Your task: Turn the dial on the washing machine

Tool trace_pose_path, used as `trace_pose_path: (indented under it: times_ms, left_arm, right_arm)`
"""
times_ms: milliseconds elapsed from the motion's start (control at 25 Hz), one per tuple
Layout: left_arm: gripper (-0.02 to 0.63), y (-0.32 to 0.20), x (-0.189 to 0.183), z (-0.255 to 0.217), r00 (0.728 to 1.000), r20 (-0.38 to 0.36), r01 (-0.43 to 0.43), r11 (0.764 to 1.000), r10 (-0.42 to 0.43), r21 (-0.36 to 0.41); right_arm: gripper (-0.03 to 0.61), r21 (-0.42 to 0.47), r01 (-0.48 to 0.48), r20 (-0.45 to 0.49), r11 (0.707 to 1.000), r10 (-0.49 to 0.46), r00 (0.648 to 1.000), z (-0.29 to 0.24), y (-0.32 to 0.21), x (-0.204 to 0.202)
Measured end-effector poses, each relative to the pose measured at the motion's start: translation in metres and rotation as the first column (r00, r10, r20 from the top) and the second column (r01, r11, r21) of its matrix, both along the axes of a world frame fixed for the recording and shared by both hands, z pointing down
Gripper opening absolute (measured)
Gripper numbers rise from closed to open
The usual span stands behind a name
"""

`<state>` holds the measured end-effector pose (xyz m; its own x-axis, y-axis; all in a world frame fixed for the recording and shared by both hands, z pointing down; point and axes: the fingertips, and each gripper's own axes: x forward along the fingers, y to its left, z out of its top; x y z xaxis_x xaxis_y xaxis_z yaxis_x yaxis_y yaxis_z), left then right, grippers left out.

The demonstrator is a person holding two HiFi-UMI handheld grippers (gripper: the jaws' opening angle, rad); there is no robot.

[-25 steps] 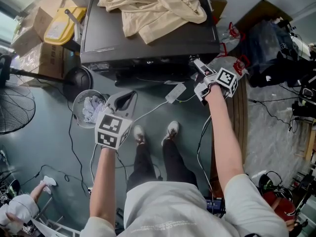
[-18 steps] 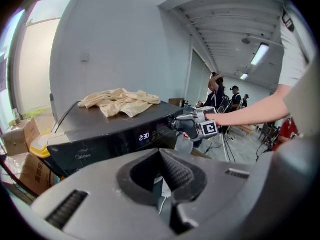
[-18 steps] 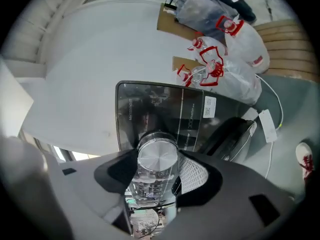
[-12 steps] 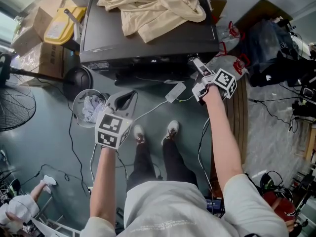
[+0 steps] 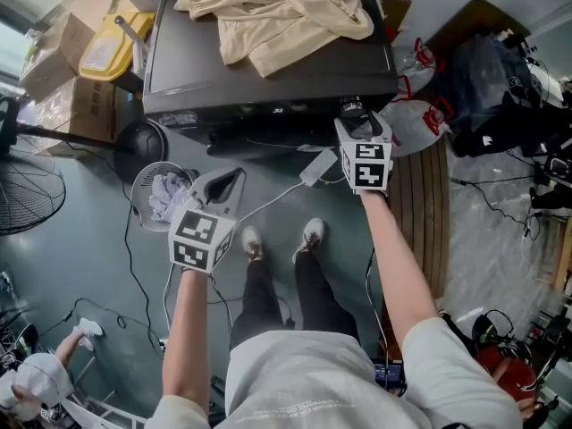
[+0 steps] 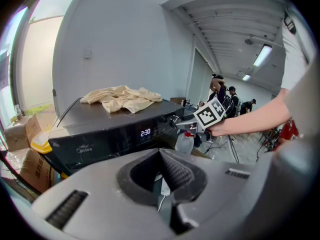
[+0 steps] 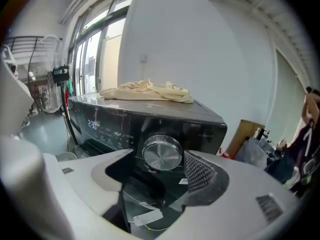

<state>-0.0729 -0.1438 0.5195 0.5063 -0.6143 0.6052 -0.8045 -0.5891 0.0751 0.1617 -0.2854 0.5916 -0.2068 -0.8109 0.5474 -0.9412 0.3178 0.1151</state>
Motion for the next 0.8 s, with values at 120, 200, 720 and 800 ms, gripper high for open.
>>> trace_pose_path:
  times_ms: [120,200,720,800]
  left_arm:
    - [0.012,0.001,0.0,0.003,1.0,0.003,-0.001,1.0,0.001,-0.006]
    - [0.012,0.002,-0.001,0.006,1.0,0.005,-0.001,1.0,0.001,-0.01]
    - [0.012,0.002,-0.001,0.007,1.0,-0.01,0.0,1.0,0.0,-0.005]
    - [0.012,0.002,0.0,0.007,1.0,-0.019,0.0,1.0,0.0,-0.008]
  right_arm:
    - [0.307,0.012,0.001,-0.08,1.0,0.0,0.997,0.003,-0.006,-0.003]
    - [0.305,0.026,-0.01,-0.109,1.0,0.013,0.994,0.003,-0.008,-0.001]
    - [0.275,-0.097,-0.083,0.206,0.992,0.101,0.973,0.006,-0.01,0.008]
    - [0.275,-0.136,-0.086,0.285,0.987,0.122,0.951,0.007,-0.01,0.009]
